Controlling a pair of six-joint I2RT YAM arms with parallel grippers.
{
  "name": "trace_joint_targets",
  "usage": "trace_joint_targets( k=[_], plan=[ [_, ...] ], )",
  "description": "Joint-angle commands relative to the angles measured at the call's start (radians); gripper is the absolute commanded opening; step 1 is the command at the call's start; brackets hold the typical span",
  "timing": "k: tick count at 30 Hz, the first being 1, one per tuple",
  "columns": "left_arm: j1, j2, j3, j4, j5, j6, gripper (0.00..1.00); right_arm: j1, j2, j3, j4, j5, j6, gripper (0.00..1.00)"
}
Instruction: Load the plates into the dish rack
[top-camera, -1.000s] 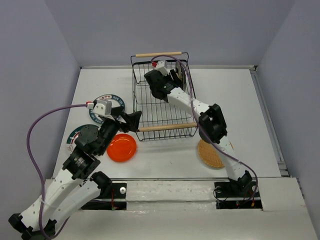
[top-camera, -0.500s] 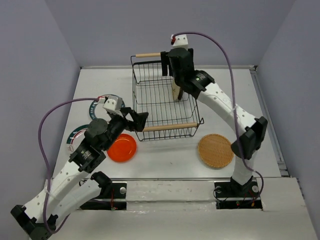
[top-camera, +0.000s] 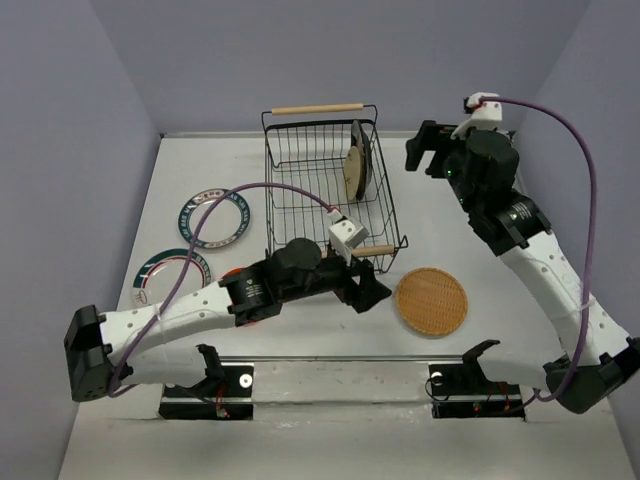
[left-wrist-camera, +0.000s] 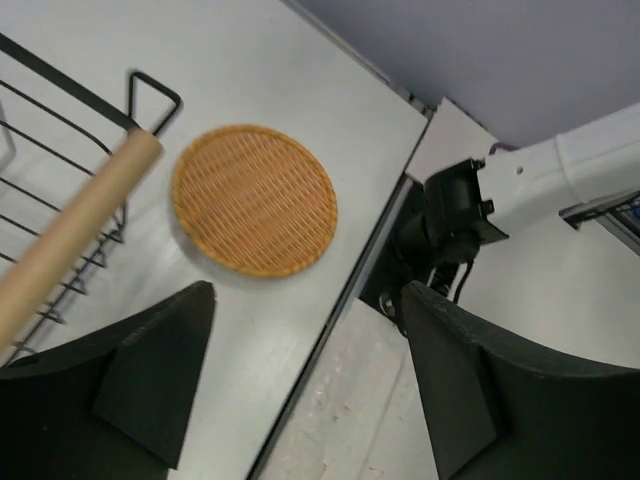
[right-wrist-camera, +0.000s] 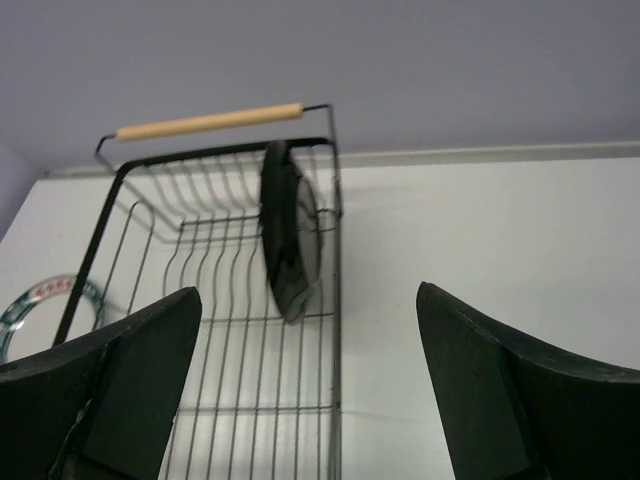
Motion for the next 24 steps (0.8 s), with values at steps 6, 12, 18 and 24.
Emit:
trace_joint_targets(
  k=[6,12,18,24],
  plan=[
    [-0.135,0.266,-0.011,0.214,-0.133,-0.277,0.75,-0.165,-0.173,-0.116,-0.011,-0.138,0.050,0.94],
    [-0.228,0.476,0.009,0.269,-0.334,-0.492,0.74,-0.188,-0.212,-0.157,-0.008,-0.152,0.088,0.94],
    [-0.250,0.605,-0.020,0.349,-0.449,-0.694,0.76,-0.188,-0.256,-0.218,-0.007,-0.169,0.126,0.94],
    [-0.253,0.684,-0.040,0.388,-0.522,-0.808,0.77,-0.188,-0.326,-0.252,-0.010,-0.181,0.129,0.93]
  ],
)
